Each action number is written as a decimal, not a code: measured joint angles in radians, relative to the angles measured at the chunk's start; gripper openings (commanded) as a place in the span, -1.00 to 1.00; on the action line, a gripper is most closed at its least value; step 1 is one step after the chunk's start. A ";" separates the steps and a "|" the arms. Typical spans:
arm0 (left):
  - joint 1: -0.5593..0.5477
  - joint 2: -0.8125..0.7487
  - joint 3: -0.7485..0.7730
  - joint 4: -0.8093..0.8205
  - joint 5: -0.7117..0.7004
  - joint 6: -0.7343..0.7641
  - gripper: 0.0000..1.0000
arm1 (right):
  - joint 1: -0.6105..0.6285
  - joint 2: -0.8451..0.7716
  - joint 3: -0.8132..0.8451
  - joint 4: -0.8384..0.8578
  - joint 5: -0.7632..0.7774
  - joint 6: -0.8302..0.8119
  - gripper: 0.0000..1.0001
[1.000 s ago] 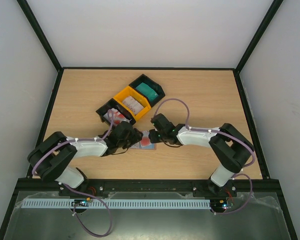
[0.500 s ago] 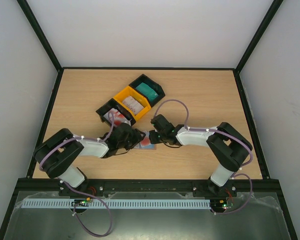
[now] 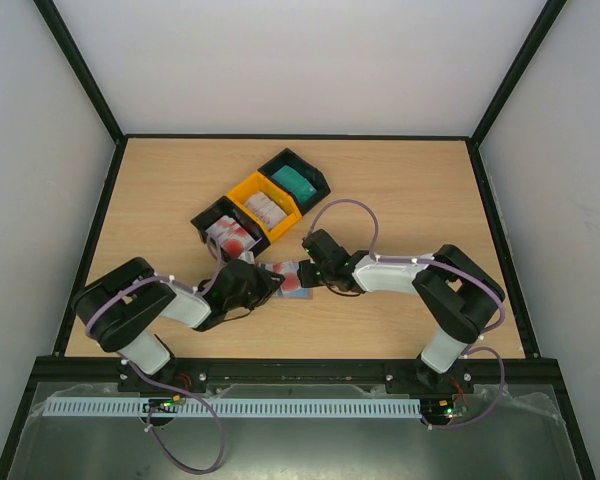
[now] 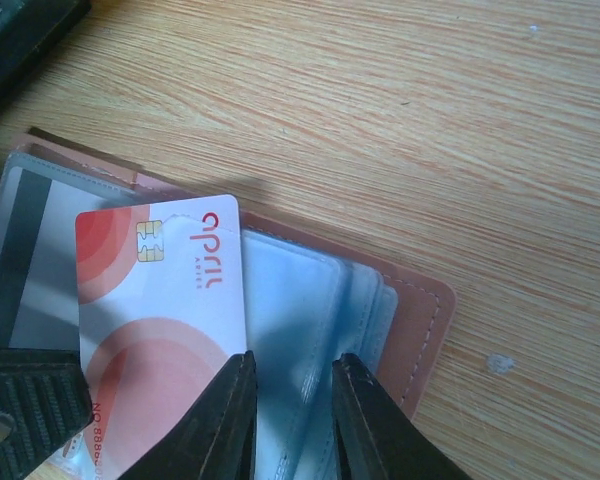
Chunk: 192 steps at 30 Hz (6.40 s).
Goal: Put the credit cards into the card holder
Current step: Insert the credit card into the card holder, then turn over the card slot in the card holder.
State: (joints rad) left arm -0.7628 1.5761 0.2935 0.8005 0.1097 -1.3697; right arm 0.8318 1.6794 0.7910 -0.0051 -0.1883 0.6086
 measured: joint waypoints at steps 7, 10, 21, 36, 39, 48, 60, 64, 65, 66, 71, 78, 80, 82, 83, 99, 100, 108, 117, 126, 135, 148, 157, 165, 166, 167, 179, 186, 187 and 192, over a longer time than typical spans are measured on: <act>0.000 0.030 -0.003 0.041 0.002 -0.003 -0.90 | 0.000 -0.002 -0.005 0.009 0.002 0.006 -0.48; 0.000 0.026 -0.003 0.029 -0.006 0.006 -0.95 | 0.000 -0.004 -0.010 0.019 0.003 0.010 -0.40; 0.009 -0.090 0.072 -0.222 -0.015 0.158 -0.95 | 0.004 -0.010 -0.022 0.043 0.012 0.046 -0.31; 0.056 -0.105 0.113 -0.376 0.100 0.315 -0.95 | 0.005 -0.003 -0.019 0.039 0.035 0.058 -0.56; 0.061 -0.108 0.115 -0.394 0.119 0.346 -0.95 | 0.005 -0.001 -0.018 0.037 0.043 0.060 -0.61; 0.083 -0.111 0.119 -0.420 0.166 0.398 -0.95 | 0.005 0.006 -0.013 0.032 0.065 0.069 -0.77; 0.084 -0.110 0.122 -0.439 0.178 0.412 -0.95 | 0.005 0.025 0.009 0.017 0.092 0.075 -0.93; 0.085 -0.108 0.125 -0.442 0.182 0.421 -0.95 | 0.005 0.026 0.011 0.016 0.094 0.075 -0.90; 0.085 -0.106 0.128 -0.444 0.186 0.425 -0.95 | 0.005 0.026 0.011 0.016 0.094 0.075 -0.88; 0.085 -0.104 0.130 -0.446 0.187 0.430 -0.95 | 0.005 0.026 0.011 0.016 0.094 0.074 -0.84; 0.085 -0.077 0.156 -0.459 0.211 0.467 -0.95 | 0.006 0.026 0.013 0.020 0.091 0.074 -0.63; 0.085 -0.034 0.189 -0.461 0.246 0.497 -0.93 | 0.008 0.023 0.012 0.038 0.072 0.076 -0.37; 0.085 -0.028 0.192 -0.458 0.252 0.497 -0.84 | 0.008 0.021 0.010 0.042 0.067 0.077 -0.34; 0.085 -0.024 0.194 -0.455 0.254 0.497 -0.68 | 0.008 0.015 0.003 0.049 0.064 0.080 -0.32; 0.084 -0.023 0.194 -0.456 0.254 0.498 -0.59 | 0.008 0.011 0.000 0.049 0.064 0.081 -0.32; 0.017 -0.084 0.214 -0.531 0.219 0.523 0.10 | 0.007 -0.114 -0.073 -0.055 0.174 0.114 -0.25; 0.006 -0.087 0.220 -0.543 0.209 0.527 0.10 | 0.007 -0.123 -0.074 -0.058 0.180 0.114 -0.25; -0.039 -0.047 0.278 -0.587 0.158 0.541 0.00 | 0.007 -0.132 -0.108 -0.071 0.189 0.121 -0.26; -0.058 -0.035 0.312 -0.631 0.116 0.572 0.19 | 0.007 -0.161 -0.127 -0.078 0.196 0.127 -0.26; -0.071 -0.051 0.347 -0.726 0.054 0.569 -0.09 | 0.007 -0.171 -0.129 -0.080 0.199 0.133 -0.32; -0.072 -0.053 0.350 -0.769 -0.011 0.549 -0.75 | 0.007 -0.193 -0.134 -0.079 0.194 0.132 -0.34; -0.073 -0.017 0.363 -0.774 -0.035 0.549 -0.95 | 0.007 -0.193 -0.134 -0.063 0.138 0.121 -0.34; -0.073 -0.017 0.354 -0.767 -0.041 0.536 -0.95 | 0.007 -0.193 -0.145 0.008 -0.006 0.095 -0.34; -0.073 -0.017 0.348 -0.755 -0.041 0.532 -0.95 | 0.007 -0.167 -0.145 0.047 -0.089 0.082 -0.35; -0.073 -0.017 0.347 -0.753 -0.041 0.532 -0.95 | 0.007 -0.161 -0.145 0.051 -0.097 0.082 -0.35; -0.073 -0.017 0.347 -0.753 -0.041 0.531 -0.95 | 0.007 -0.156 -0.145 0.056 -0.104 0.080 -0.36; -0.073 -0.027 0.333 -0.740 -0.044 0.528 -0.88 | 0.005 -0.091 -0.143 0.124 -0.195 0.076 -0.81; -0.073 -0.071 0.327 -0.755 -0.068 0.526 -0.36 | 0.008 -0.078 -0.114 0.147 -0.187 0.095 -0.96; -0.073 -0.089 0.327 -0.763 -0.076 0.527 -0.26 | 0.008 -0.078 -0.110 0.145 -0.175 0.095 -0.96; -0.071 -0.224 0.328 -0.803 -0.136 0.538 -0.03 | 0.008 -0.090 -0.087 0.085 -0.090 0.078 -0.96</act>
State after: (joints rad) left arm -0.8333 1.3521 0.6220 -0.0025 -0.0261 -0.8314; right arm 0.8402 1.5898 0.7044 0.0799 -0.2779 0.6868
